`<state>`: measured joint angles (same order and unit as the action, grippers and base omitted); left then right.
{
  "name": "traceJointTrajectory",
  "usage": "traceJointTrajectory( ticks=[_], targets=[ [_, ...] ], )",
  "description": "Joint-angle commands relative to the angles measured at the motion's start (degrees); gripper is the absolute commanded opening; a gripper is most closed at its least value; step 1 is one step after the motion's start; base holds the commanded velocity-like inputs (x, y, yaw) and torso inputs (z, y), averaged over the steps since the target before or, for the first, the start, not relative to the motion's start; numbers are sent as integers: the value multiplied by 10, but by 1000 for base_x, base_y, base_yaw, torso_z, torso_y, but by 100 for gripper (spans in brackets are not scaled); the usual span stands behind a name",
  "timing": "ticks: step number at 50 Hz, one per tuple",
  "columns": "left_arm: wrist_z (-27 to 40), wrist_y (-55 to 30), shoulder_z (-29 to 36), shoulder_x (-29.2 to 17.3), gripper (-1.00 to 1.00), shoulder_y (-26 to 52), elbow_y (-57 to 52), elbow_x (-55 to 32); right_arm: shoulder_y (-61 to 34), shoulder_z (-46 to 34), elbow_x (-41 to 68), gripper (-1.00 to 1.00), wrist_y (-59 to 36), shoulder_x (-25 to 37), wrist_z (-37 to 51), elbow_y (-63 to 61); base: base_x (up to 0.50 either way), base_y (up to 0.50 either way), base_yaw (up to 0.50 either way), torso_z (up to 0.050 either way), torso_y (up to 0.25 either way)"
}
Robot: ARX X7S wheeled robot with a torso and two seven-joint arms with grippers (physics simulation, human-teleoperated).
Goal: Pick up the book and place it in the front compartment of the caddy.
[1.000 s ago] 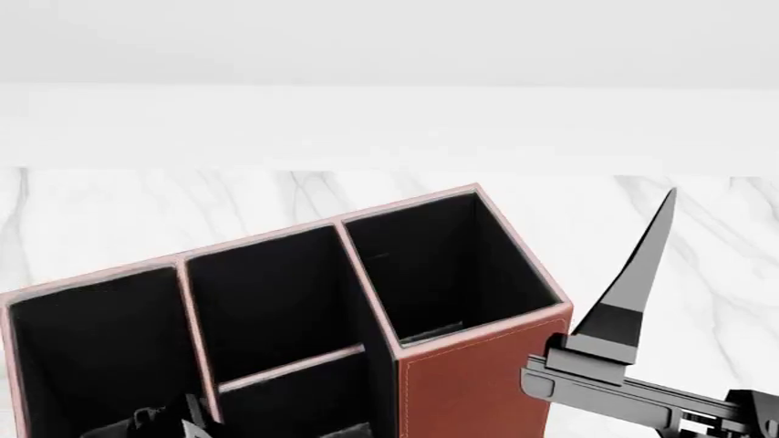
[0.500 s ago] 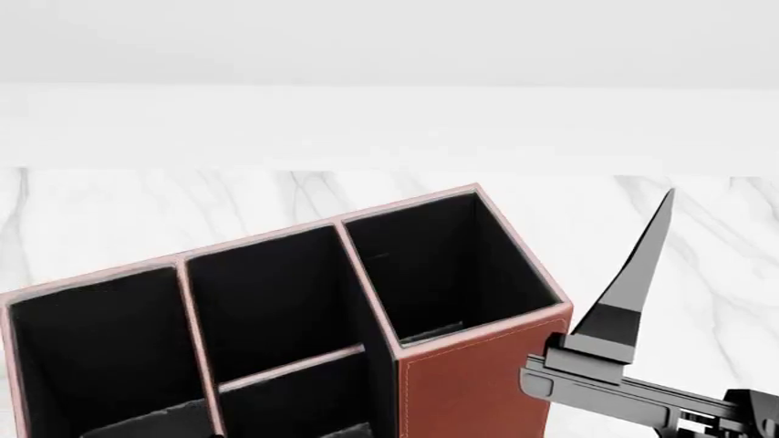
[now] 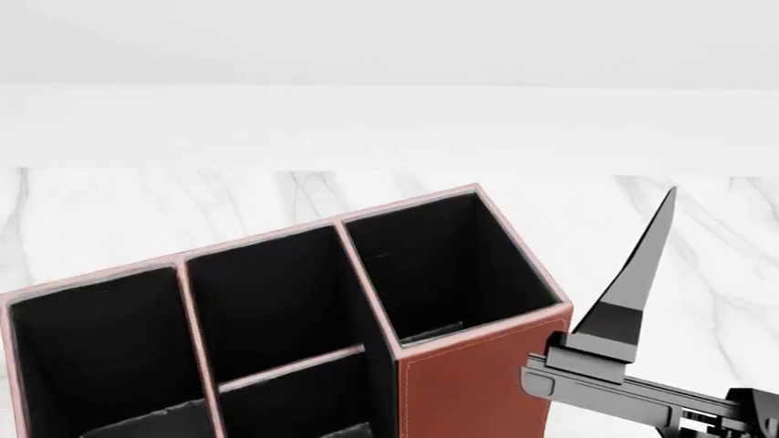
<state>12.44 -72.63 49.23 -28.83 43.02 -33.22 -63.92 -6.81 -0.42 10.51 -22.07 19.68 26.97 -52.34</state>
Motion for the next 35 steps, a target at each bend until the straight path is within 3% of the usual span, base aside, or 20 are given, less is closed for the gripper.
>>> traceJointTrajectory(
  ticks=[1,11,35],
  targets=[
    [-17,31,35,6,100,-18,26,45,0,0,2,100,0,3,3,-1,0,0,0,0,0],
    [-36,61,87,9,100,-37,54,99,0,0,5,100,1,6,6,-2,0,0,0,0,0],
    [-56,95,125,20,100,-49,98,138,1,-1,10,100,6,11,12,1,0,0,0,0,0]
  ],
)
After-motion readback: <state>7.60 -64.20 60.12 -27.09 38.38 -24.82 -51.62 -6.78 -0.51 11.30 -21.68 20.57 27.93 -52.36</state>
